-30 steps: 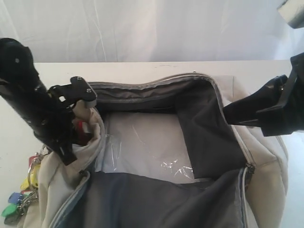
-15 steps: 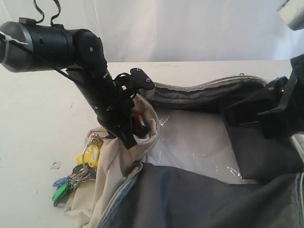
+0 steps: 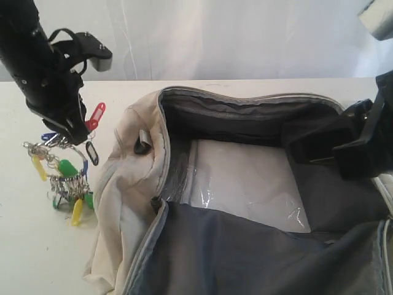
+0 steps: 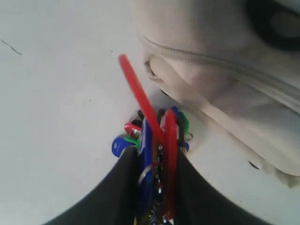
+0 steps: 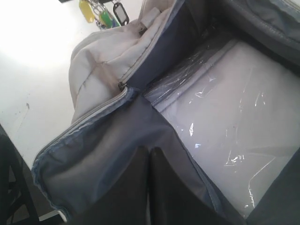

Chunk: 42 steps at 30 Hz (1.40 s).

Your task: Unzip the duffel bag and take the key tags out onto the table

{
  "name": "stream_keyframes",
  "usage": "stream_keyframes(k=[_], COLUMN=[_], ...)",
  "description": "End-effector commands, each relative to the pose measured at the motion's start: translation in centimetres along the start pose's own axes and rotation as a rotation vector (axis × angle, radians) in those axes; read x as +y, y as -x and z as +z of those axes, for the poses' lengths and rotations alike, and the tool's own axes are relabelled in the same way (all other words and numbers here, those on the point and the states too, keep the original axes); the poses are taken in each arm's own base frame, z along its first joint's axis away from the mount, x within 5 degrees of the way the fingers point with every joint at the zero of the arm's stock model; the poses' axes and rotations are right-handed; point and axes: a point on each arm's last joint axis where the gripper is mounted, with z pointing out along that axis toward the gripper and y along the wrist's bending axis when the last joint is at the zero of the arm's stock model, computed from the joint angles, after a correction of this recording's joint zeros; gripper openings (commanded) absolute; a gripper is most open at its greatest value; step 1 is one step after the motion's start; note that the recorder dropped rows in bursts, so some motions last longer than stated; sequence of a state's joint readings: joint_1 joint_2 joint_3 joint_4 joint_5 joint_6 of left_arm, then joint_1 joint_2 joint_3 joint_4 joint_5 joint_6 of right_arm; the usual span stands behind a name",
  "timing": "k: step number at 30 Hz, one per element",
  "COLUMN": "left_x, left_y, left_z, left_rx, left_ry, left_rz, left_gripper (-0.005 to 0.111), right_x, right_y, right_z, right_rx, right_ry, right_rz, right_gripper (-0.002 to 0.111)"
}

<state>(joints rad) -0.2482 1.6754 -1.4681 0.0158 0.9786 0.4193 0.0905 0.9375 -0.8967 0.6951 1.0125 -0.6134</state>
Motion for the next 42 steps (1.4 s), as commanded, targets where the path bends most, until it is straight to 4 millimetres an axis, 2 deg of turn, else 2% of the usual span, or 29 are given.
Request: stream_keyframes(k=[1,5,8,10,11,13,15,18,24,26,29,33,35,39,42], left_x=[-0.3,-0.4,-0.5,-0.5,-0.6,-0.7,-0.5,-0.1,-0.7,-1.4,-3.1,-6.7,-8.7,-13.2,-15.8], left_y=[-1.1,-1.8,-2.0,-2.0,-2.2,-2.3,-2.3,-2.3,-2.9,-3.6,-5.1,-8.1,-10.0,-14.8,-18.7], left_z=[3.9,6.7,7.3,7.3,7.1,6.5,5.4,2.6,-5.6,-8.6,-12.6,-17.9,-19.7,-22.0,-22.4], left_rx=[0.022,0.022,0.001,0.006,0.017,0.034,0.040,0.062,0.017,-0.026,-0.115,-0.339,-0.438,-0.630,-0.723], left_ry=[-0.032,-0.011,0.004,0.001,-0.006,-0.007,0.011,0.058,0.113,0.127,0.123,0.085,0.052,-0.005,0.012], left_rz=[-0.026,-0.024,-0.025,-0.025,-0.025,-0.016,-0.013,-0.034,-0.068,-0.094,-0.107,-0.123,-0.133,-0.107,-0.115], left_gripper=[0.000,0.000,0.001,0.017,0.036,0.051,0.059,0.059,0.059,0.055,0.041,0.012,0.002,0.000,0.000], right_x=[0.0,0.0,0.0,0.0,0.0,0.0,0.0,0.0,0.1,0.4,1.1,2.1,2.6,3.6,4.0], right_y=[0.0,0.0,0.0,0.0,0.0,0.0,0.0,0.0,-0.1,-0.1,-0.4,-1.2,-1.7,-2.9,-3.6], right_z=[0.1,0.1,0.1,0.1,0.1,0.1,0.1,0.1,0.0,-0.4,-1.6,-3.7,-4.8,-7.1,-9.0], right_rx=[-0.002,-0.002,-0.002,-0.002,-0.002,-0.002,-0.002,-0.001,0.006,-0.005,-0.048,-0.102,-0.128,-0.214,-0.315], right_ry=[-0.002,-0.002,-0.002,-0.002,-0.002,-0.002,-0.002,-0.001,0.007,0.005,-0.010,-0.075,-0.114,-0.207,-0.301], right_rz=[-0.009,-0.009,-0.009,-0.009,-0.009,-0.009,-0.009,-0.010,-0.013,-0.017,-0.016,-0.006,0.007,-0.002,-0.004], right_gripper=[0.000,0.000,0.000,0.000,0.000,0.000,0.000,0.000,0.000,0.000,0.000,0.000,0.000,0.000,0.000])
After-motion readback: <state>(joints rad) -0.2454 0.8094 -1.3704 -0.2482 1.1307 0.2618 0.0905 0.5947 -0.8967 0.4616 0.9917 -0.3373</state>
